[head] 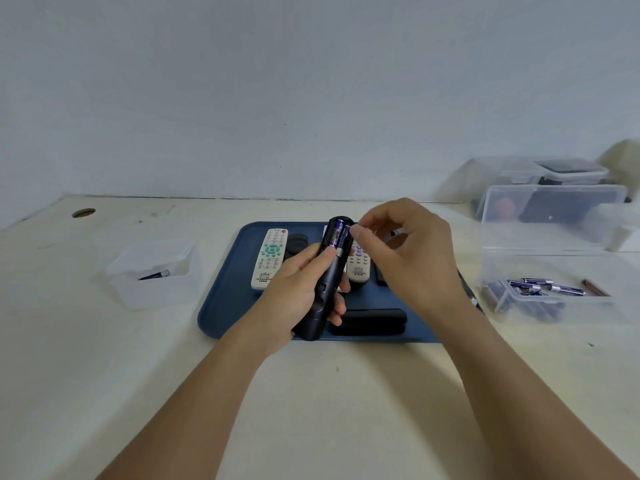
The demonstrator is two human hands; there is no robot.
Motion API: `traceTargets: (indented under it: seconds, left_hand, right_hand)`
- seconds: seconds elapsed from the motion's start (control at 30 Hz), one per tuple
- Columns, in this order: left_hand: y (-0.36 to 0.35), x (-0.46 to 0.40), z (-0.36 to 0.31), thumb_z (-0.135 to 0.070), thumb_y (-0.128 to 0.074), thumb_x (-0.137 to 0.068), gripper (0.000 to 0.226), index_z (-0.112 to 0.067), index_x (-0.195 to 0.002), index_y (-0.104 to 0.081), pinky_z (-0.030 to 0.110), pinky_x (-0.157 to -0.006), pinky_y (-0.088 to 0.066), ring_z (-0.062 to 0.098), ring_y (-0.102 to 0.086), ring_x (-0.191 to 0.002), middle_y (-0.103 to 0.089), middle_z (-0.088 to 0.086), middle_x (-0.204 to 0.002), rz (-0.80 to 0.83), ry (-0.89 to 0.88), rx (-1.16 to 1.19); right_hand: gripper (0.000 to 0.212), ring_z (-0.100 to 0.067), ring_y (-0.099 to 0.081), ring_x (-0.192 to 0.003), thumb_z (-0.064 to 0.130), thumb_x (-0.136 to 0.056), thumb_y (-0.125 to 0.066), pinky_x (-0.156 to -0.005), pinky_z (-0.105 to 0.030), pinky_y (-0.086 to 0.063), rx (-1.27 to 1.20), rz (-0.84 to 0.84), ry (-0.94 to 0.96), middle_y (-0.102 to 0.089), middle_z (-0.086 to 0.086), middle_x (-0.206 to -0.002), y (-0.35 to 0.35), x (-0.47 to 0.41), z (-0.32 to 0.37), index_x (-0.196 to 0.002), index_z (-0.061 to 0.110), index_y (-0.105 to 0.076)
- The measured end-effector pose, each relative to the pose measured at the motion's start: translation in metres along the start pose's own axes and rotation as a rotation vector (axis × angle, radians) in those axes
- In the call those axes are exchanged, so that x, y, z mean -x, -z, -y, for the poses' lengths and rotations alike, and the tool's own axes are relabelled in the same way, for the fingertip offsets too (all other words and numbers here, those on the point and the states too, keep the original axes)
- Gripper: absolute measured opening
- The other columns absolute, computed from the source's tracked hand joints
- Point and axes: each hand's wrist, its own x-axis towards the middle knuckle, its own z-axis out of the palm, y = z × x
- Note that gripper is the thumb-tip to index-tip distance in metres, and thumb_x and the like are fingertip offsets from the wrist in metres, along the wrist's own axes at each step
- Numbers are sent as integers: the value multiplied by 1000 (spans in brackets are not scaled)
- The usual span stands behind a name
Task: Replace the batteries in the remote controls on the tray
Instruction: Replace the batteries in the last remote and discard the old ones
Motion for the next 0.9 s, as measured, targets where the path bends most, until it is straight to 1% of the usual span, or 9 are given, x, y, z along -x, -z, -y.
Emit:
traceTargets:
  seconds: [0.1, 0.23, 0.33, 0.4, 0.47, 0.57, 0.67, 0.77, 0.9]
  left_hand:
    - [-3, 0, 2, -31, -49, -105, 21, -18, -106, -66, 32, -49, -52, 24, -59, -56, -65, 13, -81, 26, -6, 5]
    - [-10, 3, 6, -31, -49, -105, 19, -19, -100, -63, 31, -46, -48, 22, -56, -52, -64, 10, -78, 38, -19, -23]
    - [-13, 3, 9, -32, -47, -106, 21, -16, -97, -57, 29, -43, -44, 21, -51, -48, -61, 8, -76, 10, -59, -104]
    - [-14, 3, 9, -31, -45, -107, 22, -14, -97, -56, 29, -43, -45, 21, -51, -48, -61, 9, -76, -4, -80, -135]
    - [-16, 5, 8, -29, -44, -108, 22, -12, -98, -54, 29, -42, -45, 21, -50, -47, -59, 8, -72, -10, -94, -149]
    - [-18, 6, 10, -28, -40, -109, 25, -6, -102, -49, 30, -43, -45, 19, -50, -44, -57, 5, -61, 4, -115, -216]
    - [-17, 5, 13, -28, -39, -109, 20, -12, -100, -49, 30, -43, -44, 22, -51, -45, -58, 4, -65, 7, -134, -253]
    - [-15, 6, 14, -27, -40, -108, 18, -19, -97, -50, 31, -44, -45, 25, -51, -49, -59, 6, -69, 0, -130, -279]
    - [-15, 5, 13, -26, -41, -108, 20, -13, -96, -49, 32, -44, -46, 25, -52, -47, -60, 10, -71, -5, -101, -327]
  right_hand:
    - [1, -7, -61, -74, 17, -86, -75, -66, -16, -47, 80, -30, 81, -64, 9, -83, -13, 5, -4, -85, 18, -74]
    - [4, -7, -60, -75, 18, -88, -73, -70, -21, -48, 108, -47, 66, -64, 7, -83, -20, 8, -11, -87, 16, -76]
    - [6, -5, -60, -75, 19, -90, -71, -68, -15, -46, 107, -65, 61, -63, 8, -83, -24, 10, -12, -88, 17, -76]
    - [6, -3, -59, -77, 18, -90, -71, -67, -10, -43, 93, -72, 52, -63, 8, -84, -27, 11, -11, -88, 17, -76]
    - [7, -2, -59, -77, 17, -90, -70, -68, -9, -42, 88, -76, 45, -63, 8, -87, -30, 13, -11, -90, 18, -77]
    - [8, -5, -61, -77, 17, -90, -69, -68, -14, -45, 56, -86, 17, -64, 10, -86, -33, 15, -12, -88, 19, -77]
    - [11, -7, -63, -79, 13, -89, -69, -68, -16, -46, -23, -101, -10, -65, 11, -83, -33, 15, -13, -84, 18, -77]
    - [8, -8, -64, -80, 14, -90, -69, -68, -19, -49, -51, -113, -35, -67, 9, -84, -34, 16, -14, -84, 17, -75]
    - [7, -7, -63, -79, 17, -90, -68, -70, -28, -52, -63, -99, -85, -67, 7, -83, -34, 15, -16, -84, 18, -71]
